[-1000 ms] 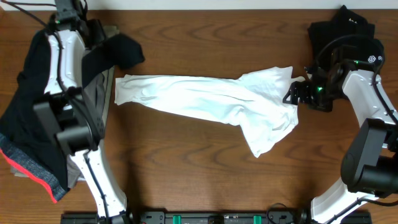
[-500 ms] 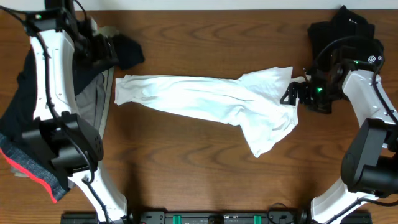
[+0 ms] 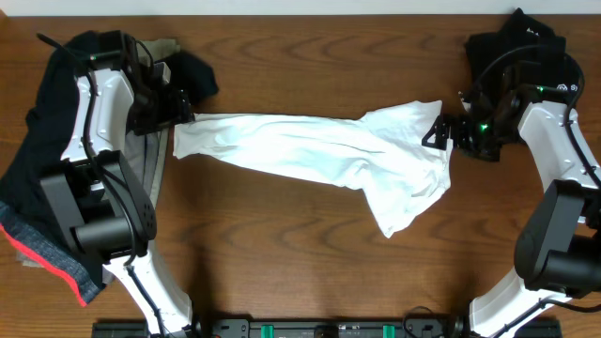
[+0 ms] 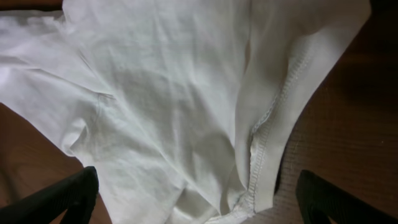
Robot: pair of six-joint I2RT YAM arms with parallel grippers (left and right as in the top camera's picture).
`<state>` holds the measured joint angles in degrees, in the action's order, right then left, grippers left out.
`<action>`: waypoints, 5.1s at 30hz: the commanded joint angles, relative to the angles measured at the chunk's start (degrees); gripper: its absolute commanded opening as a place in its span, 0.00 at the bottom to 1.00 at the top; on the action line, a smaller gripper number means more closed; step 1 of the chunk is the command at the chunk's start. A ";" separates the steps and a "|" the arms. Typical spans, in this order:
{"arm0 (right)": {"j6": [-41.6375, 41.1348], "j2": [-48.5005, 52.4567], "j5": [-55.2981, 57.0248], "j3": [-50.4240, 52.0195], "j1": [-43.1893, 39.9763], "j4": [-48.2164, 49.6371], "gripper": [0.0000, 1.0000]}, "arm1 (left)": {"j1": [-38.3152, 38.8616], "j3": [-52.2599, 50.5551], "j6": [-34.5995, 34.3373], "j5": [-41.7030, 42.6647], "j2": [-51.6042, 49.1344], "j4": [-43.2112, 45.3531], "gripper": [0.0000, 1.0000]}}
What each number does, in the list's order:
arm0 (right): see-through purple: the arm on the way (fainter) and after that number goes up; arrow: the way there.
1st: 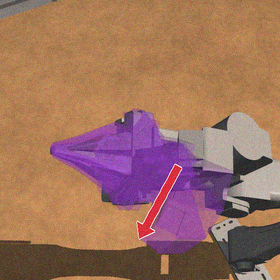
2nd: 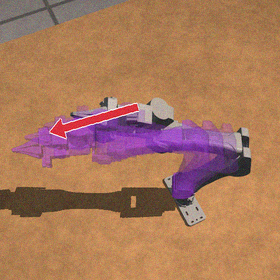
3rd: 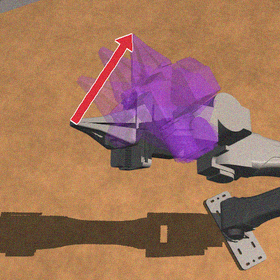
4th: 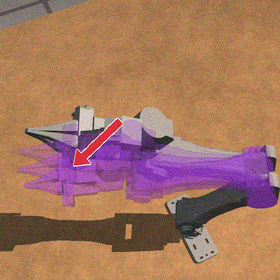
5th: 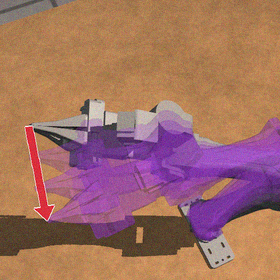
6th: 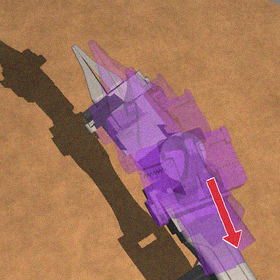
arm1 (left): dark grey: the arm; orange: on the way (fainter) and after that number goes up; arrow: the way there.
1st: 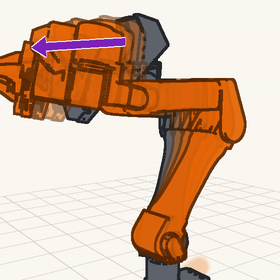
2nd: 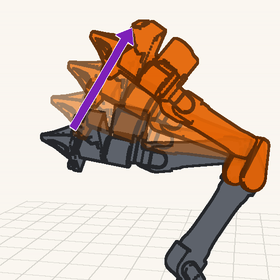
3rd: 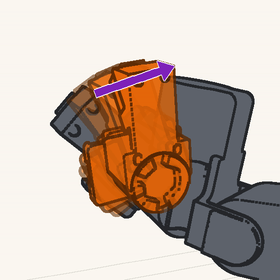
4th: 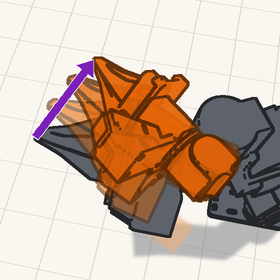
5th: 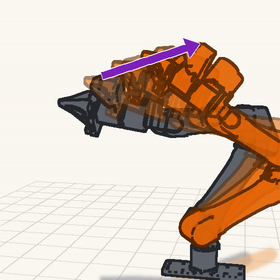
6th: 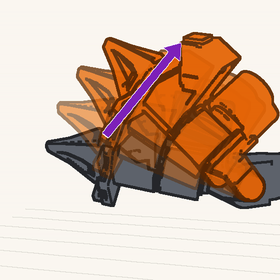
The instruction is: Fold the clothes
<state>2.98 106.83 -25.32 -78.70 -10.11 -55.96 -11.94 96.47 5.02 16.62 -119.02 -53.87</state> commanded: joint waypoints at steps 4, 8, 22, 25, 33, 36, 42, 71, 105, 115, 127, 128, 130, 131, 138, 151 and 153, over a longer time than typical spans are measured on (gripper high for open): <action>0.50 -0.66 -1.07 -1.03 1.01 -0.35 0.99 | -0.26 -7.30 1.73 0.96 -0.83 5.33 0.77; 0.48 -0.66 -1.09 -1.03 1.03 -0.35 0.99 | -0.17 -9.75 2.71 0.98 -0.83 7.85 0.78; 0.50 -0.66 -2.36 -1.03 1.03 -1.25 0.99 | 1.33 -14.12 3.58 9.09 -0.83 14.38 0.52; 0.50 -0.66 -2.38 -1.03 1.03 -1.31 0.99 | 1.90 -16.90 3.54 9.09 -0.83 16.61 0.52; 0.52 -0.66 -2.36 -1.03 1.03 -1.66 0.99 | 1.84 -21.81 3.50 8.22 -0.83 20.59 0.31; 0.52 -0.66 -2.36 -1.03 1.03 -1.68 0.99 | 1.29 -20.72 2.45 8.22 -0.50 19.65 0.07; 0.52 -0.66 -2.36 -1.03 1.03 -2.29 0.99 | -1.16 -16.48 1.51 3.48 4.83 14.21 0.06; 0.96 -0.66 -2.36 -1.03 1.18 -3.82 0.99 | 20.20 -15.98 -0.37 -1.31 17.27 12.24 0.06; 0.96 -0.66 -2.34 -1.03 1.18 -4.00 0.99 | 33.40 -15.96 -5.62 -1.22 12.83 17.94 0.98; 0.96 -0.66 -2.34 -1.03 1.18 -3.08 0.99 | 24.46 -16.09 -8.17 -1.31 13.44 18.43 0.98; 2.03 -0.66 -2.29 -1.03 1.18 -2.93 0.99 | 25.83 -16.09 -8.41 3.52 6.49 21.44 0.55; 2.05 -0.66 -2.29 -1.03 1.18 -2.93 0.99 | 26.51 -16.09 -8.83 3.52 6.49 21.94 0.54; 2.32 -0.66 -2.27 -1.03 1.18 -2.84 0.99 | 27.85 -16.09 -10.99 3.85 6.49 23.21 0.49; 2.32 -0.66 -2.29 -1.03 1.18 -2.78 0.99 | 28.55 -16.09 -11.87 4.74 6.49 23.89 0.47; 2.14 -0.66 -2.34 -1.03 1.09 -2.99 0.99 | 35.06 -16.11 -13.97 12.55 6.45 25.29 0.43; 0.24 -0.66 -2.58 -1.01 -0.11 -2.80 0.99 | 36.85 -16.06 -30.21 12.55 6.54 35.28 0.44; 0.24 -0.66 -2.58 -1.03 -0.11 -2.80 0.99 | 35.93 -16.06 -30.23 12.57 6.97 35.80 0.52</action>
<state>3.79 106.83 -27.05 -78.72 -9.63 -58.85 24.95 80.07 -21.23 28.56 -112.51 -18.55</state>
